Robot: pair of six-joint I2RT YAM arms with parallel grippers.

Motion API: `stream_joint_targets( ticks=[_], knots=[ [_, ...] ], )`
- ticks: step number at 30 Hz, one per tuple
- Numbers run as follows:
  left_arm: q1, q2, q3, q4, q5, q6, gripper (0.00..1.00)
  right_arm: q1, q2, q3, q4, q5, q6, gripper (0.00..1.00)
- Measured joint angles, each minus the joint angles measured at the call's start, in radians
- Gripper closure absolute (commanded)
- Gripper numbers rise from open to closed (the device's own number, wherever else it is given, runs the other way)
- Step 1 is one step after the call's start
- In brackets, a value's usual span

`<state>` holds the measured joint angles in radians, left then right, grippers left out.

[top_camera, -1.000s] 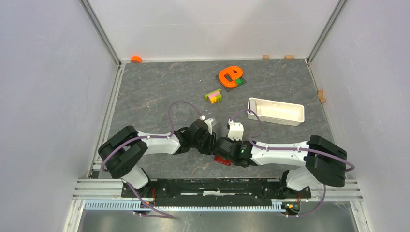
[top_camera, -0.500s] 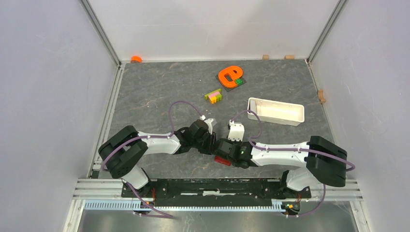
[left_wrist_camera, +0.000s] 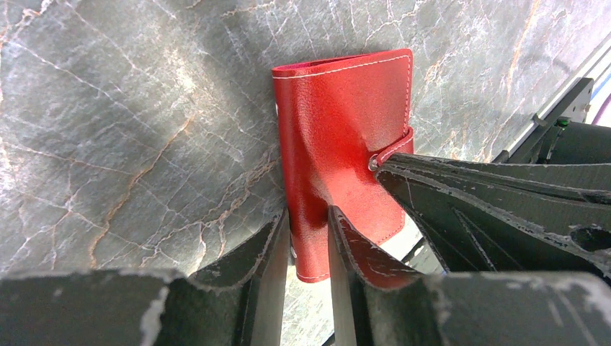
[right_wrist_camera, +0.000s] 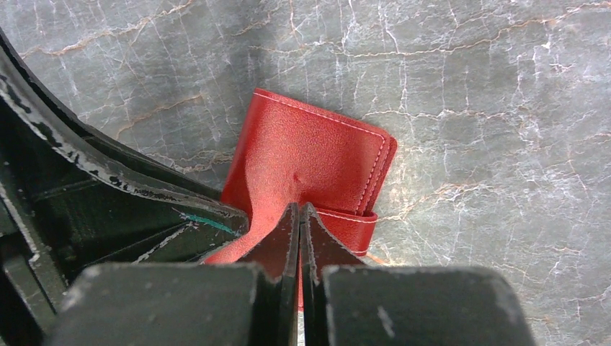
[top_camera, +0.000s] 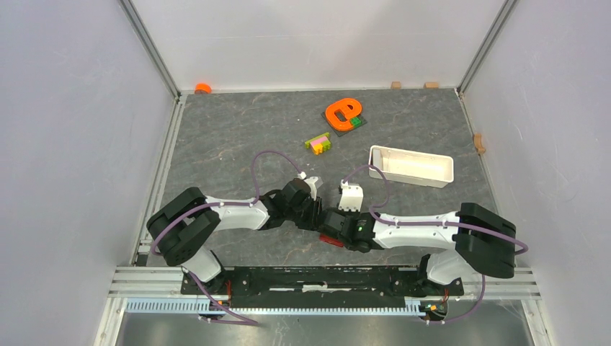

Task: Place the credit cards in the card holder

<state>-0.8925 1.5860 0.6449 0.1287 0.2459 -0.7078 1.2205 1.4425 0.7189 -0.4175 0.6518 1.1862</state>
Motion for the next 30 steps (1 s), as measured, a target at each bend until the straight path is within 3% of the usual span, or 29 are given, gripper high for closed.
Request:
stream_joint_targets(
  ticks=[30],
  knots=[
    [0.000,0.000,0.000,0.000,0.000,0.000,0.67,0.018,0.024,0.000,0.008,0.066,0.022,1.00]
  ],
)
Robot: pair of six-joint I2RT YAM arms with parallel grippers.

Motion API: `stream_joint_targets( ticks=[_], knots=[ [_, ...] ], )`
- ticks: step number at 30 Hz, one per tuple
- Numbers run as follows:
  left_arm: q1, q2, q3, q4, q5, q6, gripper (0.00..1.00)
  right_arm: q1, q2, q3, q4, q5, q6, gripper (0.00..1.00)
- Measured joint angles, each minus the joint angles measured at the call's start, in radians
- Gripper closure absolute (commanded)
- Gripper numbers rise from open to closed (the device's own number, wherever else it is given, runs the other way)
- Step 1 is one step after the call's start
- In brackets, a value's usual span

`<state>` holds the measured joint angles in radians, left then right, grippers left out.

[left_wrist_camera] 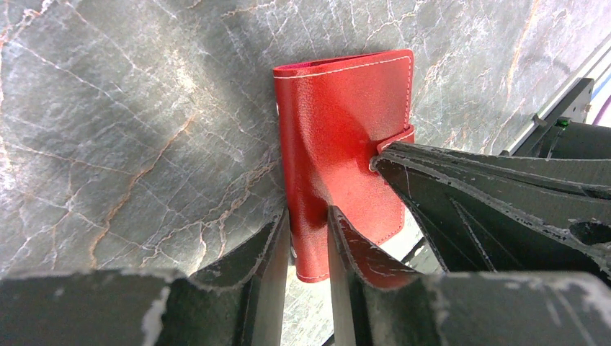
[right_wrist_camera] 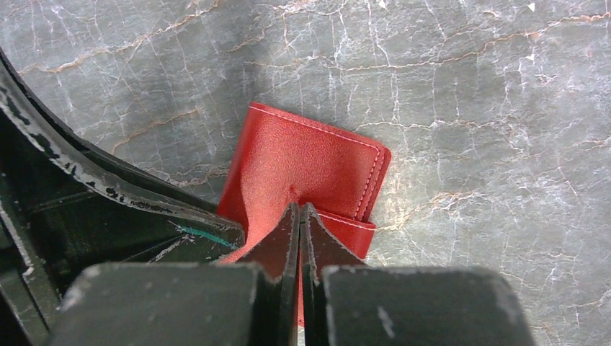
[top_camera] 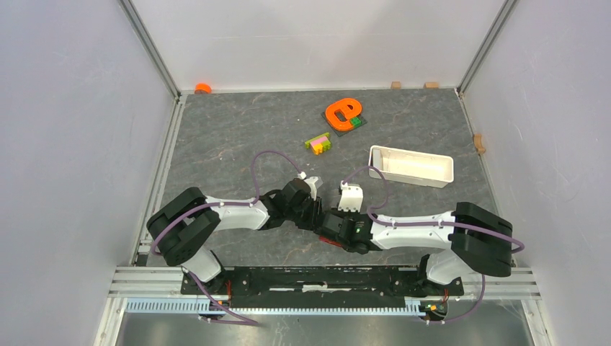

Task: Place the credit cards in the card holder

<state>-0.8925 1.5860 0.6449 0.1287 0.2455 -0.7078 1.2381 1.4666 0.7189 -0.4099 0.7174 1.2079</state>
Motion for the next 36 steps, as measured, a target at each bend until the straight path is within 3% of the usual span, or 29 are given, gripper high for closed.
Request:
stream_joint_targets(
  ticks=[36],
  knots=[
    [0.000,0.001,0.000,0.000,-0.003,0.000,0.67,0.082,0.055,-0.029,0.023,0.137,0.205,1.00]
  ],
)
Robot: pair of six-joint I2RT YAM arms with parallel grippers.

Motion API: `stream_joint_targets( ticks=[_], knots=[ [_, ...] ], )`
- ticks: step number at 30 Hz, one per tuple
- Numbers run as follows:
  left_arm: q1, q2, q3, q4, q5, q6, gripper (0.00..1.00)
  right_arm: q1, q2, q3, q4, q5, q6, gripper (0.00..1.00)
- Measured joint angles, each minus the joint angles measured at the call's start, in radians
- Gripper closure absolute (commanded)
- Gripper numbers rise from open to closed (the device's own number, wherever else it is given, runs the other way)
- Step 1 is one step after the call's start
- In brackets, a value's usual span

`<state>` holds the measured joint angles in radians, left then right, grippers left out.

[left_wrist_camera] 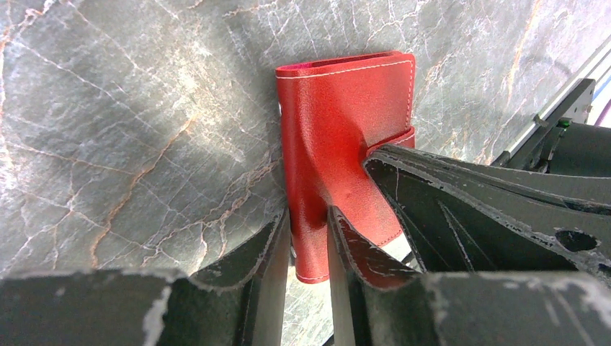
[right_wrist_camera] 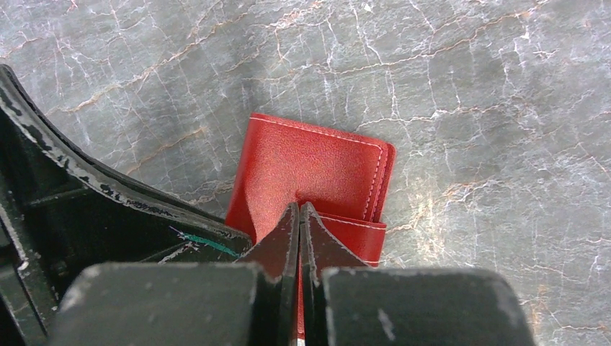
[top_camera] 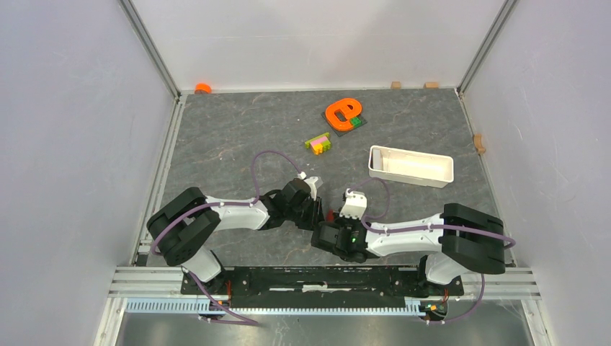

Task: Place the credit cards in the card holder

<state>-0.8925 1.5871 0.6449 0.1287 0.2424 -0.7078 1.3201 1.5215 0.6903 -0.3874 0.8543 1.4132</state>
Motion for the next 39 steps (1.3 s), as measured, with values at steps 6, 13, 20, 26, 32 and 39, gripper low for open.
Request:
stream_joint_targets(
  ticks=[6,13,20,26,32,39],
  knots=[
    [0.000,0.000,0.000,0.000,0.000,0.000,0.65,0.012,0.003,-0.007,0.003,0.021,0.034,1.00],
    [0.003,-0.019,0.015,-0.025,-0.011,0.010,0.35,0.014,-0.024,0.011,-0.069,0.003,0.011,0.73],
    [0.079,-0.129,0.017,-0.166,-0.050,0.040,0.06,-0.062,-0.164,0.074,-0.196,-0.016,-0.191,0.27],
    [0.243,-0.241,0.040,-0.304,-0.075,0.062,0.00,-0.294,-0.354,0.066,-0.116,-0.080,-0.475,0.02],
    [0.481,-0.313,0.114,-0.425,-0.052,0.082,0.00,-0.667,-0.436,-0.010,-0.025,-0.292,-0.796,0.02],
    [0.546,-0.526,0.304,-0.646,-0.188,0.168,0.00,-1.010,-0.605,-0.022,-0.024,-0.455,-1.088,0.02]
  ],
)
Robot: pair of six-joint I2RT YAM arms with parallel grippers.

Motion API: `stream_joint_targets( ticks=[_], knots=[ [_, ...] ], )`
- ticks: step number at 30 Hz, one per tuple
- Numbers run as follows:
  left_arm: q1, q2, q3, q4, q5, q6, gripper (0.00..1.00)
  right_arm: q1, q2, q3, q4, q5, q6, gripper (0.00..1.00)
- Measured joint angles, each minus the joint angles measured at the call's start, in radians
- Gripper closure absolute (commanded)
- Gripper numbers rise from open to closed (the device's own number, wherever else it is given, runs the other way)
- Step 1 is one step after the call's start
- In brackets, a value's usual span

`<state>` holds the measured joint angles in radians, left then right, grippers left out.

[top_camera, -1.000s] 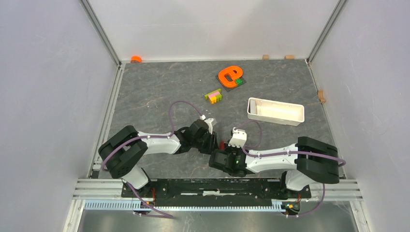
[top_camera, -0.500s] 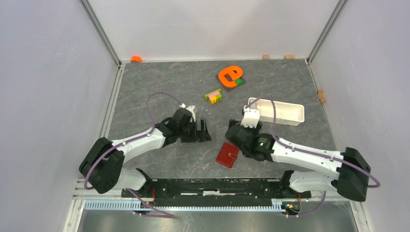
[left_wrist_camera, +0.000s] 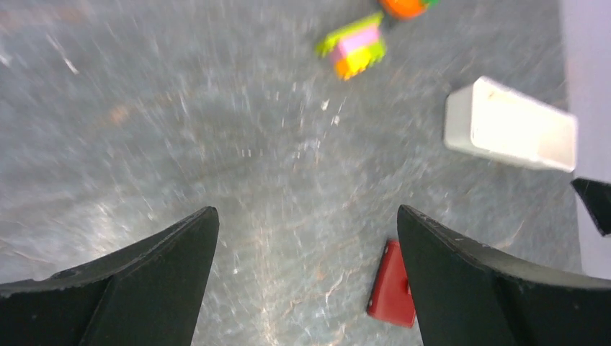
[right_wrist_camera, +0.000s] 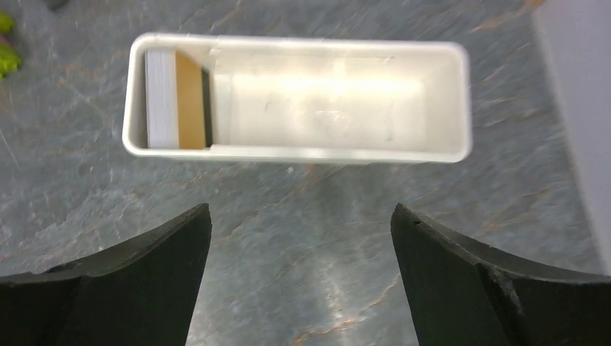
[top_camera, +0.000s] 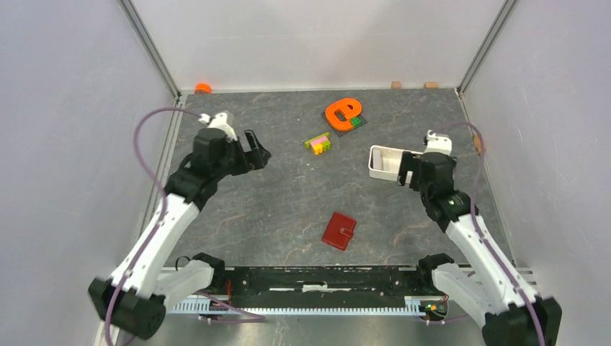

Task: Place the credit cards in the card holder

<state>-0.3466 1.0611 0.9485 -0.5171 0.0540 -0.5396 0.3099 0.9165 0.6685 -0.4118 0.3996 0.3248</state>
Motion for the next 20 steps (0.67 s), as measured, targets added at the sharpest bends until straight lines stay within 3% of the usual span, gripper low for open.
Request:
stream_joint_targets(
  ticks=[4,8,16,20],
  knots=[
    [0.000,-0.164,0.092,-0.027,-0.105,0.091,0.00,-0.063,-0.157,0.000,0.013,-0.004,-0.101,0.02],
    [0.000,-0.293,0.080,-0.027,-0.169,0.155,0.00,-0.063,-0.293,-0.021,0.062,0.021,-0.164,0.02],
    [0.000,-0.430,-0.155,-0.032,-0.254,0.167,0.00,-0.063,-0.433,-0.064,0.103,0.080,-0.237,0.02],
    [0.000,-0.451,-0.176,-0.030,-0.254,0.167,0.00,-0.063,-0.461,-0.074,0.116,0.091,-0.249,0.02]
  ],
)
